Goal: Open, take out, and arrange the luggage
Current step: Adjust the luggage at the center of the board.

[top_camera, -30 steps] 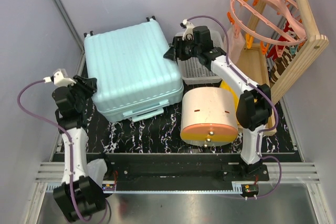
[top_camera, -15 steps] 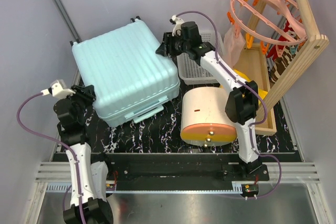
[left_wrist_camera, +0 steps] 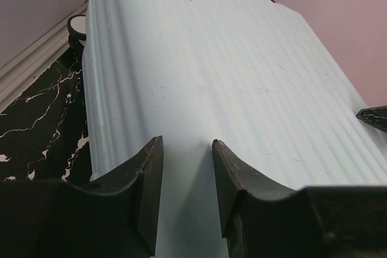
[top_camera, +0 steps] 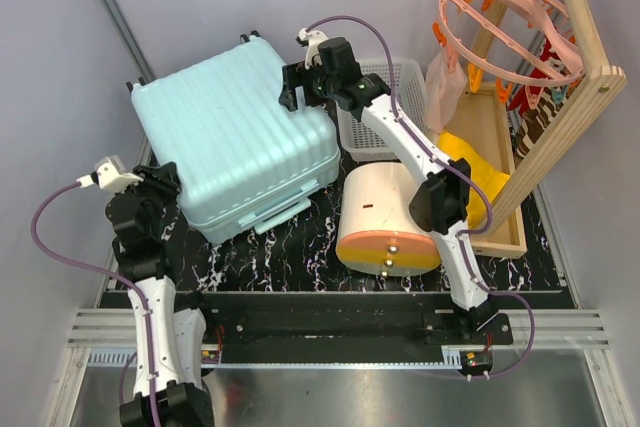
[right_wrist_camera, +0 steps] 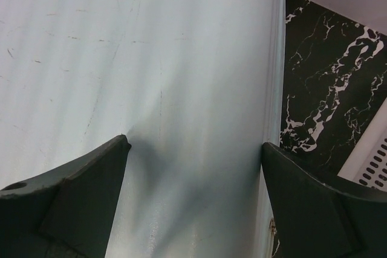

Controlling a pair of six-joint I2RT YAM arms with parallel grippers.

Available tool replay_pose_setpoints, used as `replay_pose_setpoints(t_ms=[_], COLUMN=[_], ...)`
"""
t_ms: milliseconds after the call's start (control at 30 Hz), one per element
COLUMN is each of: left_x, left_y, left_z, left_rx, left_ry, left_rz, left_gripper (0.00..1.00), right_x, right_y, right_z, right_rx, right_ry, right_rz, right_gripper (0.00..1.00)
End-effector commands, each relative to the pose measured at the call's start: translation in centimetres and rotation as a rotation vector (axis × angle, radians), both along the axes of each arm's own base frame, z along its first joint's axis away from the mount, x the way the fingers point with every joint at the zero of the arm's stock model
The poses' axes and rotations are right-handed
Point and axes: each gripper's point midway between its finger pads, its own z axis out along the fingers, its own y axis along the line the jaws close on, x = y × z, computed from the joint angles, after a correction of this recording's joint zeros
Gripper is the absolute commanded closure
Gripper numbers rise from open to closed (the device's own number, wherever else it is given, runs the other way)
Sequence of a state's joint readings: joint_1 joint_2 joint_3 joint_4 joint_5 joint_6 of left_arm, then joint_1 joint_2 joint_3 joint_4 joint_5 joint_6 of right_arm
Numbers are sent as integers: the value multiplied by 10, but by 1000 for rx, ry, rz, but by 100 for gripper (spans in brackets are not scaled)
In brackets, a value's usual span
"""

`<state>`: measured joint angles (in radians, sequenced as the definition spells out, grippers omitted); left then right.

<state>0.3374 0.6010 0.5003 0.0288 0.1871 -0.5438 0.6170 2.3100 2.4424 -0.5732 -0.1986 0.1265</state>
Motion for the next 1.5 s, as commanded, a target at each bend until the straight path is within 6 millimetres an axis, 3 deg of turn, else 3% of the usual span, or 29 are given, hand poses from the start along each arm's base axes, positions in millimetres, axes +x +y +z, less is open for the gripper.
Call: replay_pose_setpoints(t_ms=[0,33,133,300,500,600,733,833,1067,1100,1133,1200,1267,1333,1467], left_x=[-6,-5,-4,-2,2,3,3,2,-4,-4,-4,-4,-4,-4,-4], left_y=[-87,-87,-86,-85,-86,-85,-85,-84,-61,-57,-55,-54,-56,-59,-66], left_z=[-49,-48,-48,-49,-43,-39,-38,-35,-28,-29,-29,-29,-27,-22,-17], left_rx=[-196,-193,-186,-163,-152,-144,-145,-129,-66,-67,-67,-73,-74,-70,-60], left_ry=[172,168,165,169,164,158,157,158,188,189,192,192,179,162,144], left_rz=[-375,-374,-372,-374,-396,-391,-391,-387,-275,-259,-249,-248,-262,-275,-329], left_gripper=[76,76,75,75,74,74,74,74,69,66,55,48,27,14,4], right_x=[-98,-101,-107,-119,-154,-173,-190,-191,-183,-177,-173,-161,-145,-127,-102], right_y=[66,58,42,19,-12,-23,-34,-41,-44,-47,-46,-47,-54,-59,-54], right_z=[38,55,80,109,118,99,53,31,6,4,-3,-16,-21,-32,-55], right_rx=[31,36,34,57,122,143,118,92,71,72,65,60,71,62,34], right_ry=[-9,-40,-85,-148,-157,-88,21,67,112,115,129,154,168,183,204], right_rz=[276,266,229,185,164,163,151,113,64,51,47,25,-3,-34,-53], right_gripper=[5,4,3,0,3,8,9,10,11,11,11,11,12,12,13])
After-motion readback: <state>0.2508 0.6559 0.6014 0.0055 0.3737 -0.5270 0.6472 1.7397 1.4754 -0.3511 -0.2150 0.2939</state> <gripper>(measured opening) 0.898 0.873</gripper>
